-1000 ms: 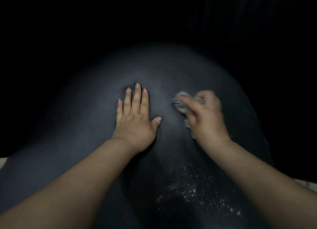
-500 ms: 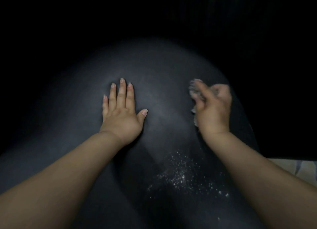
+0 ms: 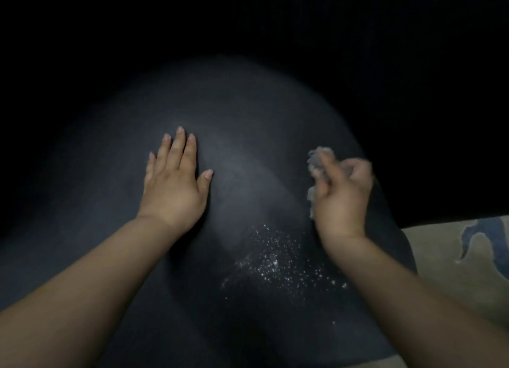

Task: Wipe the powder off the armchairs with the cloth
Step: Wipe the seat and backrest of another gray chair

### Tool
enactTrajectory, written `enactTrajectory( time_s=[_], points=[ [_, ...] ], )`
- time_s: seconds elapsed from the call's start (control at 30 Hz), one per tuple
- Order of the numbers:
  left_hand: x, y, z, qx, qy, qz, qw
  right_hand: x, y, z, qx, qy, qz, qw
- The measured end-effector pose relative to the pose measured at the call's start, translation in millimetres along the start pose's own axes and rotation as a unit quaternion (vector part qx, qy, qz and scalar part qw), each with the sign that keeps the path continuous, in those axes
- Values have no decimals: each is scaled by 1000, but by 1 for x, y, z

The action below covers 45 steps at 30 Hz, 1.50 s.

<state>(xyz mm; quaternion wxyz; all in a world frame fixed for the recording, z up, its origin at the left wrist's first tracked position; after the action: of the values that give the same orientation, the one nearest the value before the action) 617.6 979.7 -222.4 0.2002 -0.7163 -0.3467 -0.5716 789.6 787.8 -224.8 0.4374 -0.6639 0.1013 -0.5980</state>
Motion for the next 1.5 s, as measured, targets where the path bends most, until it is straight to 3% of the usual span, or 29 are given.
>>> enactTrajectory(
  time_s=[0.07,0.13,0.17,0.23,0.33,0.4,0.6,0.7,0.83,1.0,1.07,1.23,1.3,1.4,1.5],
  points=[
    [-2,1,-11,-4,3,-10,1000,-13,-19,-37,81,-35,40,995],
    [-3,3,-23,-8,4,-22,1000,-25,-36,-71,257,-121,18,958],
    [-3,4,-29,-11,3,-29,1000,-27,-30,-74,280,-162,27,946],
    [-4,4,-39,-20,3,-37,999,-17,-19,-53,238,-157,12,958],
    [-6,-1,-51,-42,6,-43,998,-7,-3,-20,98,-50,5,994],
    [-8,-5,-56,-56,11,-40,998,-14,-11,-27,46,-31,-6,998],
    [-7,-22,-70,-62,18,-44,997,-38,-41,-100,249,-193,2,949],
    [-5,-36,-81,-61,21,-42,997,-24,-18,-72,183,-69,-61,979],
    [-7,-57,-98,-41,25,-50,998,-32,-43,-83,56,36,5,998],
    [-14,-70,-119,-43,25,-47,998,-59,-82,-160,217,-153,18,964],
    [-16,-72,-127,-50,17,-48,997,-44,-62,-150,207,-132,6,969],
    [-19,-69,-144,-61,5,-47,997,-29,-45,-124,51,5,8,999],
    [-21,-65,-150,-61,-1,-48,997,-51,-66,-147,66,-23,29,997],
    [-19,-60,-160,-61,-3,-52,997,-72,-96,-199,140,-126,42,981],
    [-13,-57,-171,-77,-4,-44,996,-53,-80,-201,195,-126,11,973]
  ],
)
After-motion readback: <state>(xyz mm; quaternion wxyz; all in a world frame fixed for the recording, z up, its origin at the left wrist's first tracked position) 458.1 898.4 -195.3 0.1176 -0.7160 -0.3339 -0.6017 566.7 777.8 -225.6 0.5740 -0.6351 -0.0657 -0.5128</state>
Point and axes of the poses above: each hand's wrist, its own z-axis towards the middle knuckle, its own x-axis out of the back of the hand, y = z × x, the point moved 3 cm from there along z, towards the middle knuckle, and after that the axes turned 10 degrees about z, right-handed, at the moved point
